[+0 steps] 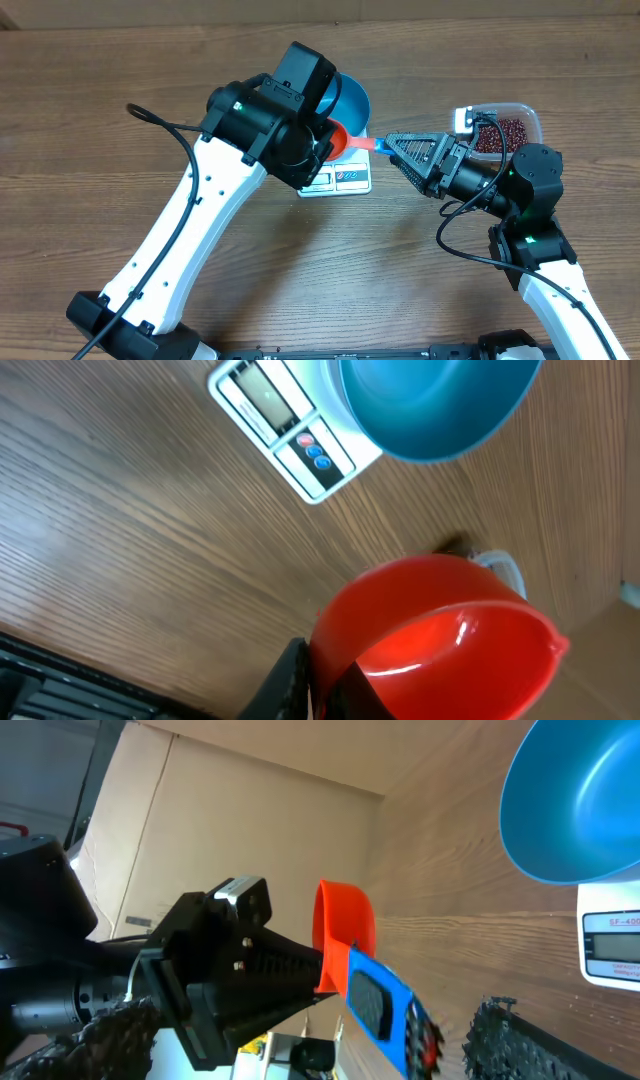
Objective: Scoop item into bowl and weigh 150g on scale
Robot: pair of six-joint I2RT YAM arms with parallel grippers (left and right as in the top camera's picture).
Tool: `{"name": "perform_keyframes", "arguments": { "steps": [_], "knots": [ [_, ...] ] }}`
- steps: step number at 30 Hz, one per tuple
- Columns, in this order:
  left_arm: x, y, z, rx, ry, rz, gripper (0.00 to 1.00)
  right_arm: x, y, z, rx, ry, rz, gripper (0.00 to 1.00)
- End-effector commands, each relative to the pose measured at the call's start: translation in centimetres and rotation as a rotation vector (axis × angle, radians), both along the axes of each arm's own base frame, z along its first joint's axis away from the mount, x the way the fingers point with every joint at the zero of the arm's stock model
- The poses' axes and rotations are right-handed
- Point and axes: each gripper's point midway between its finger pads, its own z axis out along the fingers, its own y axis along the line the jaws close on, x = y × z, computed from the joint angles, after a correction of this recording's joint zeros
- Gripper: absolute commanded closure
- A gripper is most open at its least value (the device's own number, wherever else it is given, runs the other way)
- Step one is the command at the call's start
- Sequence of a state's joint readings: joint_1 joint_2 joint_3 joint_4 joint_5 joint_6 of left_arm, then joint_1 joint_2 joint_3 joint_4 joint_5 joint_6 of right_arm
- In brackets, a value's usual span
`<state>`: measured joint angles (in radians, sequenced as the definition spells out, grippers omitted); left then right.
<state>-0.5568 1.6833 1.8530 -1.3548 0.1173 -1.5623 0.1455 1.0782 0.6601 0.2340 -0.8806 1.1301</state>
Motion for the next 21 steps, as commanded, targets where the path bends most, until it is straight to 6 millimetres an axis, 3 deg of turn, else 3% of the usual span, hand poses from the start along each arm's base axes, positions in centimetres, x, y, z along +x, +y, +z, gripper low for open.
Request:
{"name": "perform_keyframes", "arguments": {
  "steps": [1, 9, 21],
  "knots": [
    [-0.1, -1.0, 0.6, -0.049, -0.003, -0.008, 0.92, -0.1, 0.3, 1.2, 0.030, 0.009, 0.015, 0.00],
    [0.4, -1.5, 1.0, -0.078, -0.015, 0.027, 0.96, 0.1, 0.2, 1.5, 0.032, -0.013, 0.005, 0.00],
    [-0.5, -2.7, 0.9, -0.073, -0.017, -0.013, 0.96, -0.2, 0.4, 2.4, 0.040, -0.057, 0.027, 0.00]
  ]
}}
